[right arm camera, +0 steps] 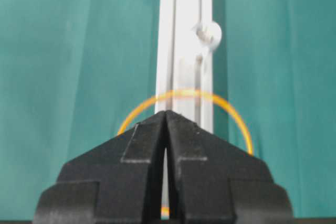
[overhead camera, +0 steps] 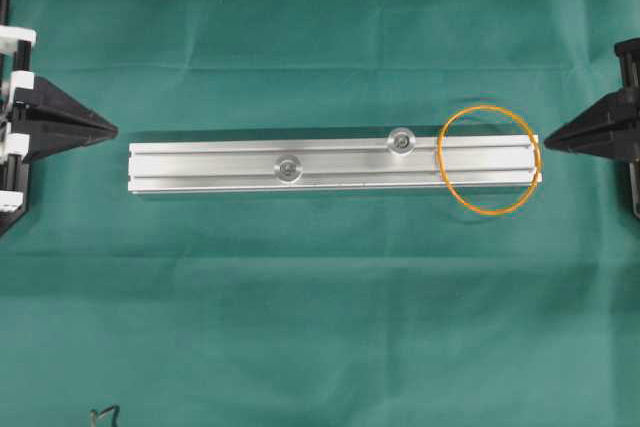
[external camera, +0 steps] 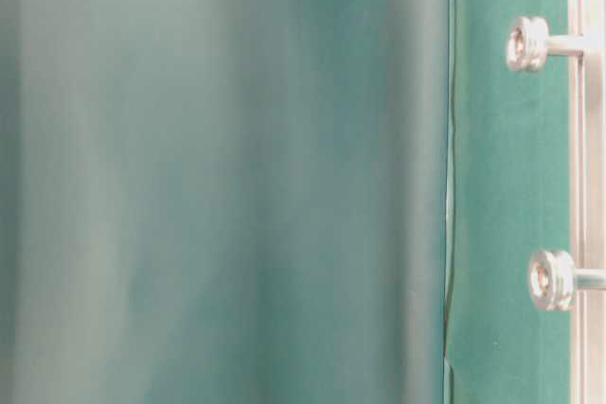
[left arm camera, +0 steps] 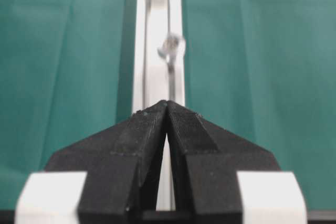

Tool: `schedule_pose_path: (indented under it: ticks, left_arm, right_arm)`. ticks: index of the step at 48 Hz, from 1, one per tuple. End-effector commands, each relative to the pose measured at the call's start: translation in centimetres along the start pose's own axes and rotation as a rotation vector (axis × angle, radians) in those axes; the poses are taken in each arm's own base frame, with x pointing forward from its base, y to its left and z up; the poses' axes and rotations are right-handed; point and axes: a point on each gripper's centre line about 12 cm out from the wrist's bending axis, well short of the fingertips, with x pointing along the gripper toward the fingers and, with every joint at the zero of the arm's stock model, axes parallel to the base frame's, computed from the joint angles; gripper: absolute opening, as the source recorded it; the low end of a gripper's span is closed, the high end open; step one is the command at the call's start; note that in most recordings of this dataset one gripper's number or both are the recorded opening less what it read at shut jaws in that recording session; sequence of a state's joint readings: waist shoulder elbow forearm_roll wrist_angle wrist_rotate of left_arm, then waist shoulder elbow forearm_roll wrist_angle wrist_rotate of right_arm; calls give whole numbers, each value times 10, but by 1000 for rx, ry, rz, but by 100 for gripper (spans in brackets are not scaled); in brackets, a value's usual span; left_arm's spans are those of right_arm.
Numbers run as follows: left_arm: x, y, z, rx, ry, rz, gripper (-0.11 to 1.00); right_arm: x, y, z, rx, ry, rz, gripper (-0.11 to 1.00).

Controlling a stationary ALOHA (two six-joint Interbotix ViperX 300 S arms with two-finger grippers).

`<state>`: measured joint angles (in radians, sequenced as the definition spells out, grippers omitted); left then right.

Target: Hook the rubber onto the shaft.

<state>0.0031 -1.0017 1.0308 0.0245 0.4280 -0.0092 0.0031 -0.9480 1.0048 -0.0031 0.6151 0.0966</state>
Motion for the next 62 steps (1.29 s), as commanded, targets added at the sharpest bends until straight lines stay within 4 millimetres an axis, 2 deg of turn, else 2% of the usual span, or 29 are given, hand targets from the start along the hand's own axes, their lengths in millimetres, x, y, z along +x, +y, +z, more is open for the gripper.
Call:
schedule_pose_path:
  ticks: [1,27,53,62]
  left_arm:
    - [-3,1,12,2,9,4,2]
    - [-4,1,16,-1,9,5,2]
    - [-4,1,17,-1,6,3,2]
    - [-4,1,18,-2,3,5,2]
  right_arm:
    - [-5,1,8,5,17,-1,3]
    - [-1,0,6,4,69,-8,3]
    - [-12,-6,-28,-15,461,-65,3]
    - [-15,-7,-32,-22,504,-79,3]
